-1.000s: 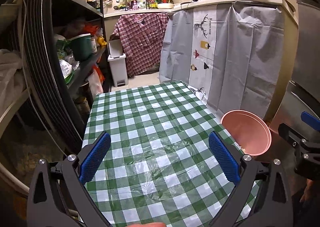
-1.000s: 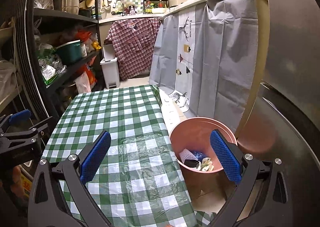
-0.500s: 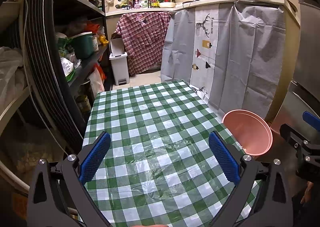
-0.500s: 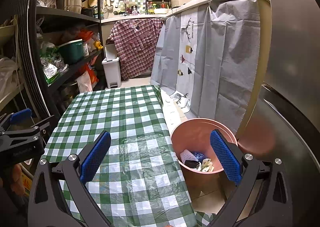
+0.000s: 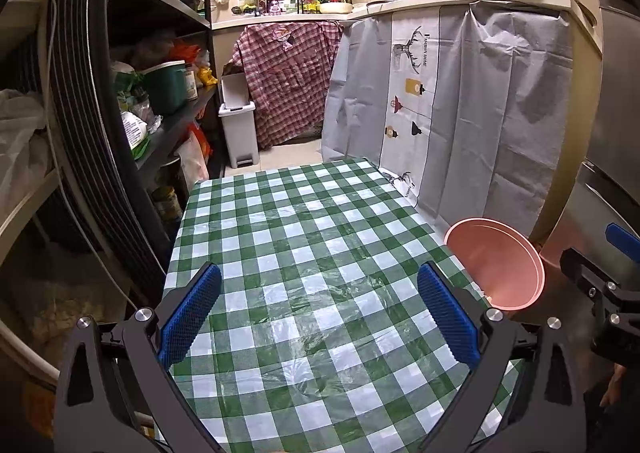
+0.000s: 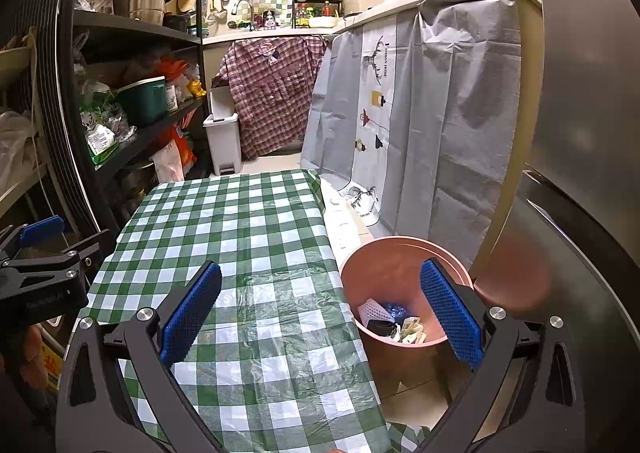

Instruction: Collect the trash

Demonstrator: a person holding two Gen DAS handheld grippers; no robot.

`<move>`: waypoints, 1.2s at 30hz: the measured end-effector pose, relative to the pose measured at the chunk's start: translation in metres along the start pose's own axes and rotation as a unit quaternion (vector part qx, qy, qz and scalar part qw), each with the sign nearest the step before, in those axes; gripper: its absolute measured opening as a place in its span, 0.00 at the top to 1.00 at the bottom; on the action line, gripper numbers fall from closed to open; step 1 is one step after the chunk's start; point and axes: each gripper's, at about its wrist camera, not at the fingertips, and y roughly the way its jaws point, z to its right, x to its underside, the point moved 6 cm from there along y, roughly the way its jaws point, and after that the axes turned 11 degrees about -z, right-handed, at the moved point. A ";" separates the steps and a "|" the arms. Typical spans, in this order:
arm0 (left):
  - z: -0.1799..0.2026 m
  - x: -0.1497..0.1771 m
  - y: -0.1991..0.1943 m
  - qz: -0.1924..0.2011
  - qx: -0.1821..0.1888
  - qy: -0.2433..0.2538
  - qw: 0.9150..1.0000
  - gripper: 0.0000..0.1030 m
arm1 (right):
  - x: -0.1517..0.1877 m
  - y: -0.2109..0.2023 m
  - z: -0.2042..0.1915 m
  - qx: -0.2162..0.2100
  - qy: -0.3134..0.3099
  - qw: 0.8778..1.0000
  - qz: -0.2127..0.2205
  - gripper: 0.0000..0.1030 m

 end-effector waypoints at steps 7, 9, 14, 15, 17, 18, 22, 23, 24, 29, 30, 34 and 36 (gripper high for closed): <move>0.000 0.000 0.000 0.000 0.000 0.000 1.000 0.08 | 0.000 0.000 0.000 0.001 -0.001 1.000 0.000 0.05; 0.000 0.000 0.000 -0.001 0.001 -0.001 1.000 0.08 | 0.000 0.000 0.000 0.001 -0.001 1.000 0.001 0.05; 0.000 0.000 0.000 0.000 0.001 -0.001 1.000 0.08 | -0.001 0.000 0.001 0.000 -0.003 1.000 0.000 0.05; 0.000 0.000 0.000 0.000 0.000 -0.001 1.000 0.08 | -0.002 0.000 0.001 -0.001 -0.003 1.000 0.000 0.05; 0.000 0.000 0.000 0.000 0.000 0.000 1.000 0.08 | -0.002 0.000 0.001 0.000 -0.003 1.000 0.000 0.05; 0.000 0.000 0.000 0.000 0.000 0.000 1.000 0.08 | -0.002 0.000 0.001 0.000 -0.004 1.000 0.001 0.05; 0.000 0.000 0.000 0.000 0.000 -0.001 1.000 0.08 | -0.002 0.000 0.002 0.001 -0.004 1.000 0.002 0.05; 0.001 0.000 0.000 0.000 0.000 -0.001 1.000 0.08 | -0.002 0.000 0.002 0.000 -0.004 1.000 0.002 0.05; 0.000 0.000 0.000 0.000 0.000 -0.001 1.000 0.08 | -0.002 0.000 0.002 0.000 -0.004 1.000 0.001 0.05; 0.000 0.000 0.000 -0.001 -0.001 -0.001 1.000 0.08 | -0.002 0.000 0.003 0.000 -0.005 1.000 0.002 0.05; 0.001 0.000 0.000 0.000 -0.003 -0.001 1.000 0.08 | -0.002 0.000 0.002 0.000 -0.005 1.000 0.001 0.05; -0.001 0.002 -0.001 0.003 -0.011 -0.003 1.000 0.08 | -0.002 0.000 0.002 0.000 -0.005 1.000 0.002 0.05; 0.000 0.002 -0.002 0.006 -0.014 -0.002 1.000 0.08 | -0.003 0.000 0.002 0.000 -0.005 1.000 0.002 0.05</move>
